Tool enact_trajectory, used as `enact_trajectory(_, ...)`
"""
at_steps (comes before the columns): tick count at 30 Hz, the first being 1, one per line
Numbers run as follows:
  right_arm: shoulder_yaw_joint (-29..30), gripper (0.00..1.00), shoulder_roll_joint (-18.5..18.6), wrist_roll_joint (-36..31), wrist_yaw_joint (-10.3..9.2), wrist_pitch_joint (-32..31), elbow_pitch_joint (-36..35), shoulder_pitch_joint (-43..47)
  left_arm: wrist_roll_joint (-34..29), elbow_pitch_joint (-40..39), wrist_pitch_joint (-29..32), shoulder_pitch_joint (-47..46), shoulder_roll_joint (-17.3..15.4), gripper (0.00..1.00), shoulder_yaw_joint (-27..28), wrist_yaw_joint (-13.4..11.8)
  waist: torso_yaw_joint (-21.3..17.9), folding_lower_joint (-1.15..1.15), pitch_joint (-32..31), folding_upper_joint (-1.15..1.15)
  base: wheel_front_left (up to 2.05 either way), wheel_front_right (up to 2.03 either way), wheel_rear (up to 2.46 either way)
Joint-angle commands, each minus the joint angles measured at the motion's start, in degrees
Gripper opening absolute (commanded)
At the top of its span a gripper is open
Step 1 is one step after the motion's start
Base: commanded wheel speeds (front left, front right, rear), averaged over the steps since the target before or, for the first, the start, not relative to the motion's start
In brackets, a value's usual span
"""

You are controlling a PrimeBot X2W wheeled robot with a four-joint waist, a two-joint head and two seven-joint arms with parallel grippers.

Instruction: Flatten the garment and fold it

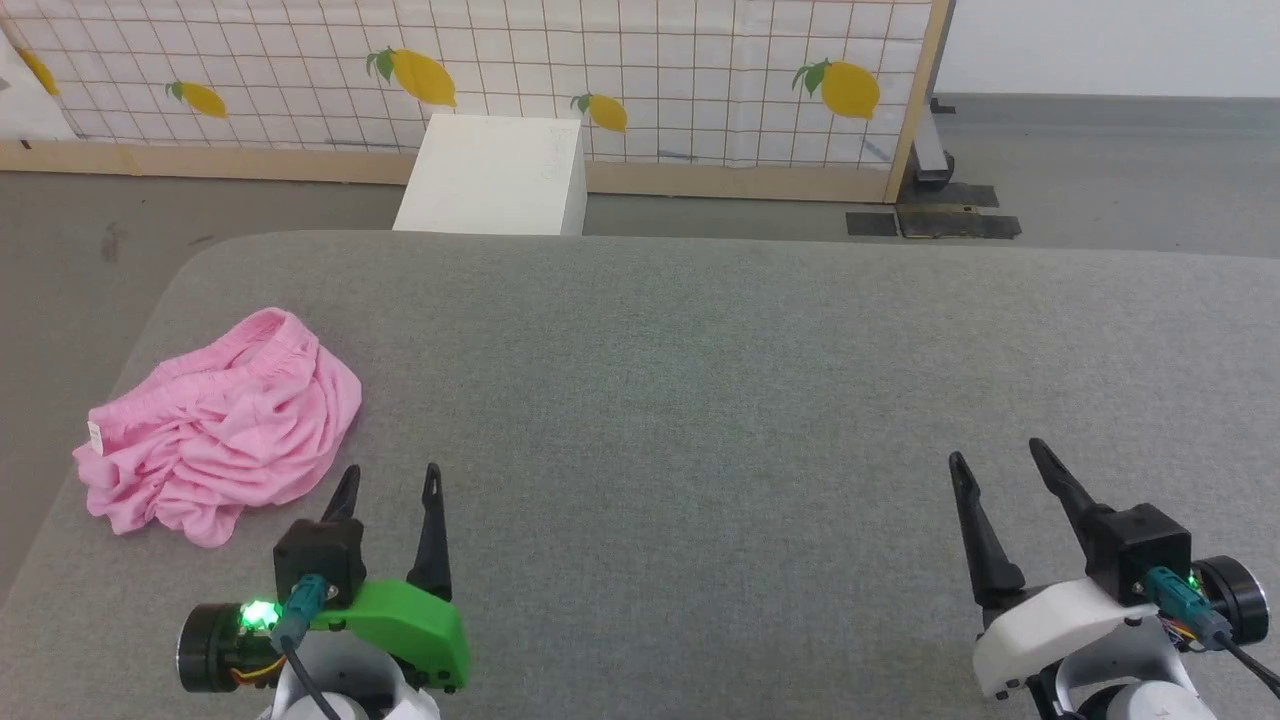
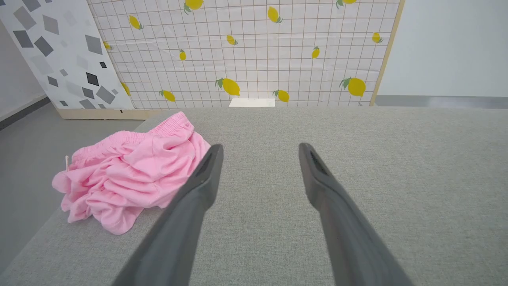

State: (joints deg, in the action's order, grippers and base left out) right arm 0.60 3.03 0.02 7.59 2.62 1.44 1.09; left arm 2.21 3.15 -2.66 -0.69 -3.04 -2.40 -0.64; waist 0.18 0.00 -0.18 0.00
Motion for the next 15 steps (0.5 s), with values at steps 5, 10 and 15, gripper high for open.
enact_trajectory(5, 0.4, 1.0, 0.0, 0.1, -0.02, 1.2, 0.2, -0.8, 0.9, 0.2, -1.0, -1.2, 0.0, 1.0, -0.4, -0.5, 0.0, 0.0, -0.1, 0.0, 0.0, 0.0, 0.0)
enact_trajectory(10, 0.6, 1.0, -0.1, 0.4, -0.03, 1.8, 0.3, -0.9, 1.2, 0.1, -1.6, -1.1, 0.0, 1.0, -0.6, -0.5, 0.1, 0.0, -0.1, 0.0, 0.0, 0.0, 0.0)
enact_trajectory(15, 0.8, 1.0, -0.1, 0.9, -0.03, 2.3, 0.5, -0.9, 1.6, 0.0, -2.2, -1.2, 0.0, 1.0, -0.9, -0.5, 0.2, 0.0, 0.0, 0.0, 0.0, 0.0, 0.0)
